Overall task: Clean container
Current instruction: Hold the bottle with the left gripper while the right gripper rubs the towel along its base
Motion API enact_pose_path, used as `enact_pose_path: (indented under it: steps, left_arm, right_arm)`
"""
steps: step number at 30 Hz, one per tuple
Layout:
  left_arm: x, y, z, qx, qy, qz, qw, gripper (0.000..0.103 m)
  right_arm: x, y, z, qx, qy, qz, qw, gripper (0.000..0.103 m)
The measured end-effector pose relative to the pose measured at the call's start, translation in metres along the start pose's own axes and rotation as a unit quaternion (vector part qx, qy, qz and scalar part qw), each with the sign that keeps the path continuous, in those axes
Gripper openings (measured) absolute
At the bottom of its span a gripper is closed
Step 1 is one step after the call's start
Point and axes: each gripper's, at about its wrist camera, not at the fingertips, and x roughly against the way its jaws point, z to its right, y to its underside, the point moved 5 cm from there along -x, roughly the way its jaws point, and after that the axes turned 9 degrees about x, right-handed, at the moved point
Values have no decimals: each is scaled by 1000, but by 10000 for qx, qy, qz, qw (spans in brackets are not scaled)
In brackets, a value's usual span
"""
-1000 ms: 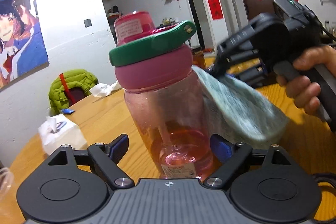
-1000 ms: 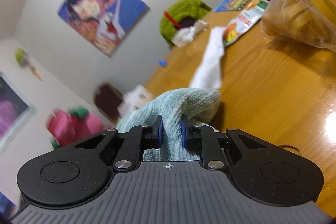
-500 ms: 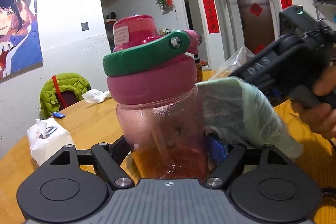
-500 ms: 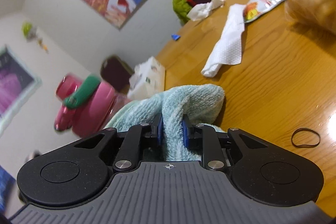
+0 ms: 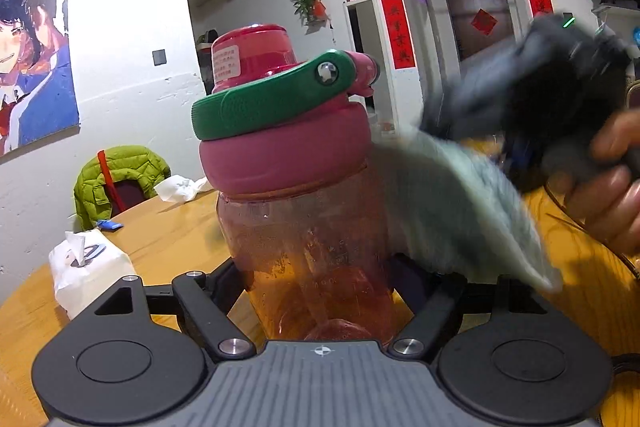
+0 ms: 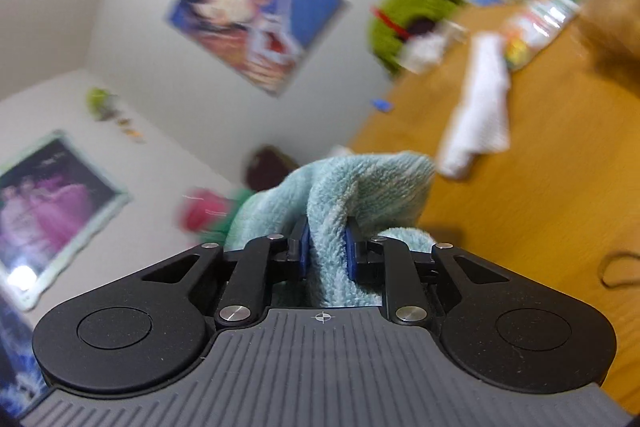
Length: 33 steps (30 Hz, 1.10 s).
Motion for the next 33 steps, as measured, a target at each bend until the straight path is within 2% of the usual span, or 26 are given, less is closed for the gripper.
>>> enact_pose_path:
  steps: [3, 6, 8, 10, 15, 19, 22, 23, 26, 30, 33]
  left_arm:
    - [1, 0, -2, -6, 2, 5, 10000, 75]
    - [-1, -1, -5, -9, 4, 7, 10000, 75]
    - [-5, -2, -10, -8, 6, 7, 10000, 75]
    - [-8, -3, -14, -5, 10, 8, 10000, 75]
    - [-10, -4, -15, -21, 42, 20, 10000, 75]
    - [-17, -5, -18, -81, 127, 90, 9998, 75]
    - [-19, -6, -22, 115, 181, 25, 9998, 75]
    - [-18, -6, -23, 138, 84, -48, 9999, 83]
    - [-12, -6, -22, 167, -287, -263, 9991, 91]
    - [-2, -1, -9, -214, -696, -592, 9956, 92]
    - [1, 3, -2, -408, -587, -742, 9947, 91]
  right_arm:
    - [-24, 16, 23, -15, 795, -824, 9934, 22]
    - [-23, 15, 16, 235, 892, -780, 9927, 22]
    - [-10, 8, 3, 410, 586, -378, 9967, 22]
    - [10, -3, -12, 420, 9, 149, 9990, 22]
    - [-5, 8, 2, 442, 613, -416, 9963, 22]
    - [-22, 21, 17, 518, 1186, -941, 9871, 21]
    - [-14, 17, 11, 693, 1231, -788, 9868, 22]
    - [-10, 17, 9, 747, 1238, -705, 9870, 22]
    - [-1, 10, 10, 744, 1194, -313, 9896, 22]
    - [6, 0, 6, 718, 1099, 255, 9910, 22]
    - [9, -4, 2, 603, 840, 462, 9936, 22]
